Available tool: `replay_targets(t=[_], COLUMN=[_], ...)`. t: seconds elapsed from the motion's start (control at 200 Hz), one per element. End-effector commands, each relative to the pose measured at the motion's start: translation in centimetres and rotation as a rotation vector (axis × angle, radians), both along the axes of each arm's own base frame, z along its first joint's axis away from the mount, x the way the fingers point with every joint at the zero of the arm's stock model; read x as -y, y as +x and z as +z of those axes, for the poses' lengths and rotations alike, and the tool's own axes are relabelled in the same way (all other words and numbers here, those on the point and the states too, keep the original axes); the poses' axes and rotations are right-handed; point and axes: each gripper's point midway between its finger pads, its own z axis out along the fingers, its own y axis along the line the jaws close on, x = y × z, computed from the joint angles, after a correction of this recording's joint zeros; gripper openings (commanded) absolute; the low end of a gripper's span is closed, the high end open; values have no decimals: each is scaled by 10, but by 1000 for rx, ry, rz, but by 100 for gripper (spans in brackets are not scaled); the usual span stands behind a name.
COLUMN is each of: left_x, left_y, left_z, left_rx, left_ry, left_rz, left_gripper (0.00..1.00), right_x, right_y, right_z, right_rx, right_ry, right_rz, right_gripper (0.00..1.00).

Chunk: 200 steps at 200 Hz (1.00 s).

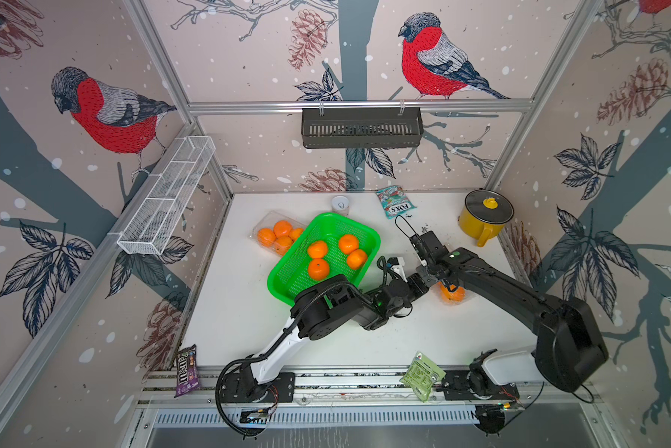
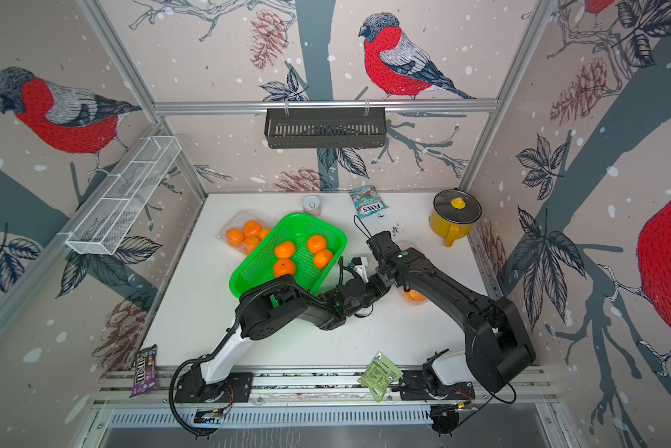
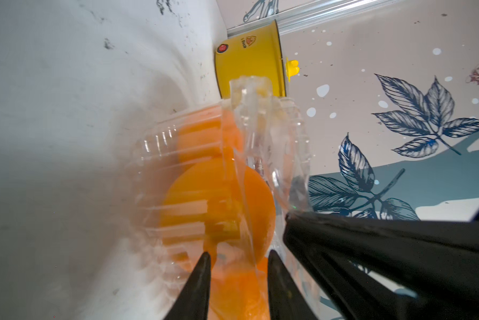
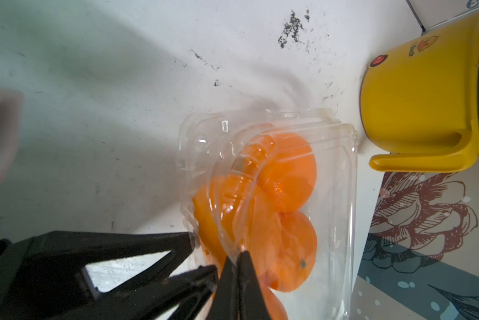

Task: Take oranges out of containers
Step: Open the packing box at the center of the board.

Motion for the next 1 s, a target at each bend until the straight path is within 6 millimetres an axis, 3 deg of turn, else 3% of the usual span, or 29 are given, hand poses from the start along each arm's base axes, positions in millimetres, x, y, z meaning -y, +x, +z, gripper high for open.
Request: replay_targets(t=[0.0,0.46,0.77,0.871,0.996], left_x=[-6,-5,-13,-19,-29], left_y=[6,8,6,5,3], left_z=[-8,-37,-37,-29,-14], left_rx=[2,-40,-45,-37,-13], left_ry=[64,146,137,123,113], left_rz=[45,45,58,67,92], left_gripper=[31,18,14,14,13], right_x=[-4,7,22,36,51], right_y=[-6,13,34,49,61], right_z=[-2,44,64,74,83], right_rx=[-27,93,130,162,188], right_ry=[-2,-184,-219,-246,-309], right_rz=[-2,-29,-54,-90,-127], right_gripper=[4,2,3,9,31])
